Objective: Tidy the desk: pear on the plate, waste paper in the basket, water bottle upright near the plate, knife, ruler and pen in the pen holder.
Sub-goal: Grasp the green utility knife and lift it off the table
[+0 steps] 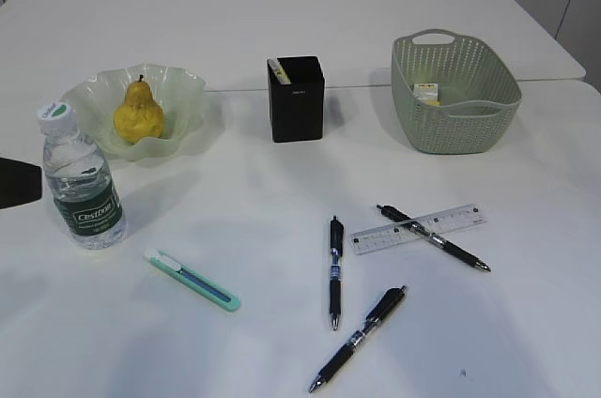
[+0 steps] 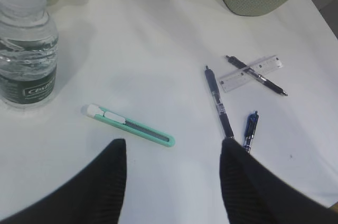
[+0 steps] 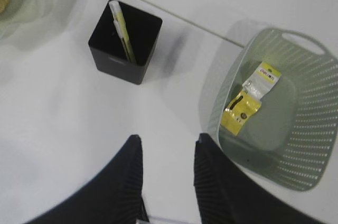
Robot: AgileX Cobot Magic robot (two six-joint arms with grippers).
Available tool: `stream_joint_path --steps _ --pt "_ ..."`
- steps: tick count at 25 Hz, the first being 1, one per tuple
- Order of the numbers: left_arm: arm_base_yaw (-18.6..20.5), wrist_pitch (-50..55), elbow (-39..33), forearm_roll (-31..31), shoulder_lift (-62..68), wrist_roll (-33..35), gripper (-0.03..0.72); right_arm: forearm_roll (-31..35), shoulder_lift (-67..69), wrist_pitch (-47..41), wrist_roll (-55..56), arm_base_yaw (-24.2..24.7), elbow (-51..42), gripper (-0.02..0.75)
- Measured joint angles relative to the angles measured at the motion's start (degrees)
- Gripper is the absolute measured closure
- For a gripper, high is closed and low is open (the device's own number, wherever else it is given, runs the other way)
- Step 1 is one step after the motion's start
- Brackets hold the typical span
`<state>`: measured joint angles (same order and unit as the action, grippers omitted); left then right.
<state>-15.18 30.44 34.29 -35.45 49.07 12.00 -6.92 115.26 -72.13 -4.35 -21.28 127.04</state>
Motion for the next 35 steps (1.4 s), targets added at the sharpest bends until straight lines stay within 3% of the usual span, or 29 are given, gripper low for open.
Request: stream_joint_path --steps 10,15,20,29,35 --pt "0.00 1.31 0.00 -0.46 0.09 0.00 0.292 0.51 -6.07 0.10 -0.22 0.00 -16.98 0.458" --pt "0.00 3.11 0.00 -0.08 2.33 0.00 0.294 0.80 -8.51 0.20 -0.36 0.00 -20.86 0.458" --pt "0.00 4.89 0.00 6.70 5.94 1.03 0.295 1.67 -11.87 0.31 -0.36 0.00 -24.41 0.458" --pt "0.00 11.62 1.26 26.71 8.10 2.21 0.295 1.70 -13.51 0.40 -0.36 0.00 -25.02 0.458" --pt "0.00 23.19 10.58 29.09 8.10 2.21 0.296 2.04 -13.51 0.40 -0.36 0.00 -25.02 0.457"
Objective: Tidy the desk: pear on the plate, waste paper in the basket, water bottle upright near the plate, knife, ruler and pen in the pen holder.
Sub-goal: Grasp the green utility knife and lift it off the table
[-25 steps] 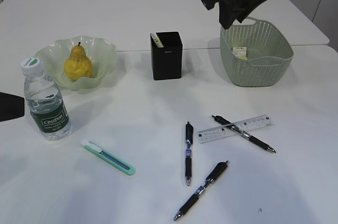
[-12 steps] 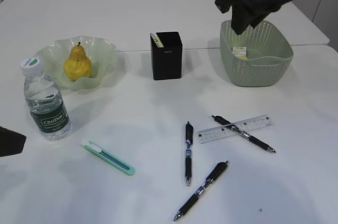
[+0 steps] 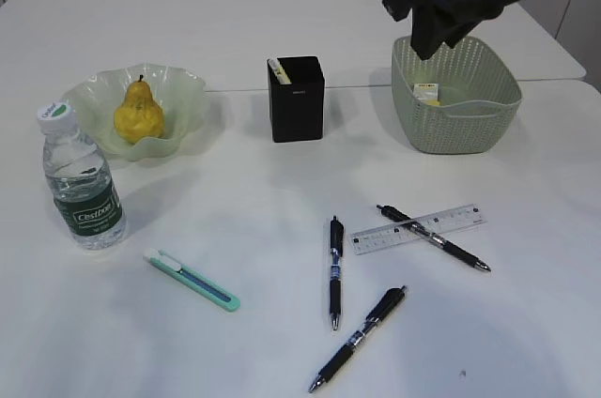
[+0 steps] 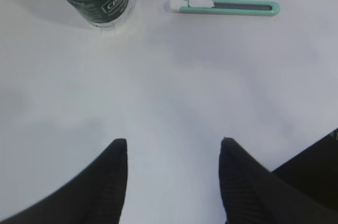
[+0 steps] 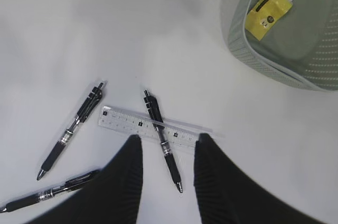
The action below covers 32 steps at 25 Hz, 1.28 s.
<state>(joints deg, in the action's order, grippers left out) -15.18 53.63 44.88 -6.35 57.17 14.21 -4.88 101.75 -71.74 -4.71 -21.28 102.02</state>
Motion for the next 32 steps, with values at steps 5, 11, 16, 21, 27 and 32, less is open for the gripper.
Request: stream_joint_path --steps 5,11,16,21,27,32 --pt "0.00 6.60 5.14 -2.32 0.05 -0.34 0.298 0.50 0.00 0.00 -0.08 0.00 0.00 0.458" --pt "0.00 14.59 5.55 -3.65 2.59 -0.36 0.302 0.73 0.00 0.00 -0.08 0.00 0.00 0.458" --pt "0.00 14.40 5.58 -3.39 5.14 -0.36 0.303 1.01 0.00 0.00 -0.08 0.00 0.00 0.458" --pt "-3.37 13.09 7.01 -2.56 8.77 0.07 0.303 1.18 0.00 0.00 -0.08 0.00 0.00 0.458" --pt "-13.43 11.86 10.90 0.70 16.12 0.15 0.304 1.52 0.00 0.00 -0.08 0.00 0.00 0.458" --pt "-17.40 11.22 14.22 1.57 21.00 0.04 0.304 1.65 0.00 0.00 -0.23 0.00 0.00 0.458"
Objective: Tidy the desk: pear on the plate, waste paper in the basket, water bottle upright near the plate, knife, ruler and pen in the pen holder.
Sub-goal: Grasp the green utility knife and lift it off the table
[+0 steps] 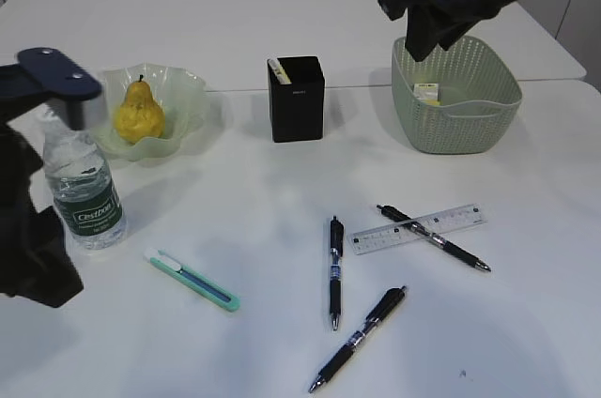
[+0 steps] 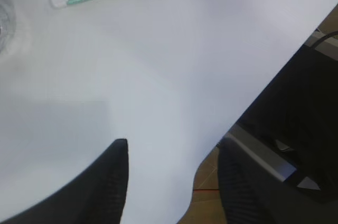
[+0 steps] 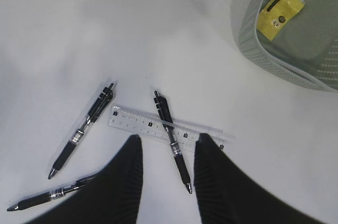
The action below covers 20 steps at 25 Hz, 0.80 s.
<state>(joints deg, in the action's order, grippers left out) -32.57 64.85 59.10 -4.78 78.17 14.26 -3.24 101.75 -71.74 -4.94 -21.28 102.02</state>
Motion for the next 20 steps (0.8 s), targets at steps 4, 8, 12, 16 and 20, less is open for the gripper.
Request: stream_joint_path --steps 4,8,12,16,20 --pt "-0.85 -0.38 3.82 1.32 5.02 -1.54 0.304 0.00 0.00 0.00 -0.03 0.00 0.00 0.458" --pt "-0.85 -1.72 5.16 1.70 8.58 -3.15 0.304 0.09 0.00 0.00 -0.12 0.00 0.00 0.458" --pt "-0.85 -3.65 5.16 1.70 11.36 -8.20 0.304 0.09 0.00 0.00 -0.12 0.00 0.00 0.458" --pt "-0.85 -4.93 5.16 1.70 13.46 -13.62 0.305 0.23 0.00 0.00 -0.12 0.00 0.00 0.458" --pt "-0.85 -5.92 6.49 1.70 15.56 -18.74 0.305 0.37 0.00 0.00 -0.12 0.00 0.00 0.458"
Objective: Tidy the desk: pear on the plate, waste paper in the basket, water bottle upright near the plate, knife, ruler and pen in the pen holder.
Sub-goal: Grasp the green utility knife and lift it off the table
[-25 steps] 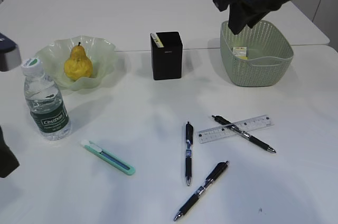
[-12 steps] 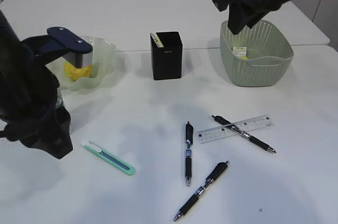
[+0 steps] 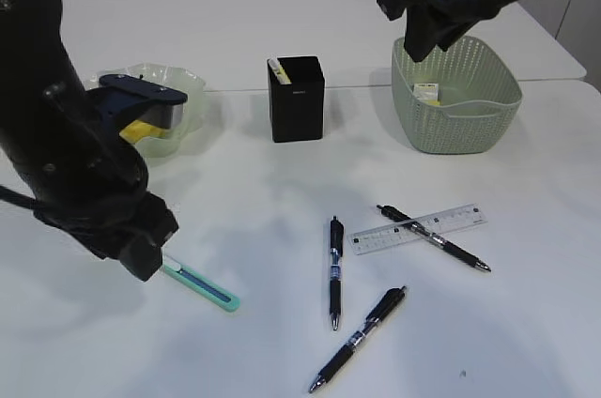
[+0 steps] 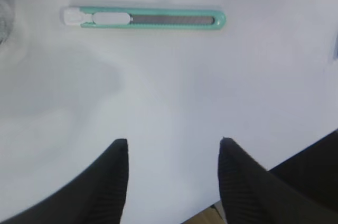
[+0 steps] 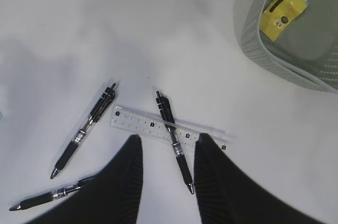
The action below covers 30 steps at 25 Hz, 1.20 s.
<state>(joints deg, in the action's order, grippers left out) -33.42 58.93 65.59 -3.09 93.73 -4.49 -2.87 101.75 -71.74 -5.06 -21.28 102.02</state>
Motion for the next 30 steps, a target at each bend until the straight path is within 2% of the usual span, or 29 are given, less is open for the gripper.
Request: stream_joint_path --steps 14,21,24,30 --pt "3.12 -5.19 2.05 -0.32 1.42 -27.74 0.305 1.32 0.00 0.00 0.00 0.00 0.00 0.458" --pt "3.12 -9.50 2.05 -2.18 1.42 -45.93 0.305 2.32 0.00 0.00 0.00 0.00 0.00 0.458" --pt "3.12 -12.14 2.05 -3.13 1.42 -50.22 0.305 2.87 0.00 0.05 0.00 0.00 0.00 0.457" --pt "3.12 -12.71 2.10 -5.43 2.94 -54.41 0.305 3.26 0.00 0.05 0.00 0.00 0.00 0.458"
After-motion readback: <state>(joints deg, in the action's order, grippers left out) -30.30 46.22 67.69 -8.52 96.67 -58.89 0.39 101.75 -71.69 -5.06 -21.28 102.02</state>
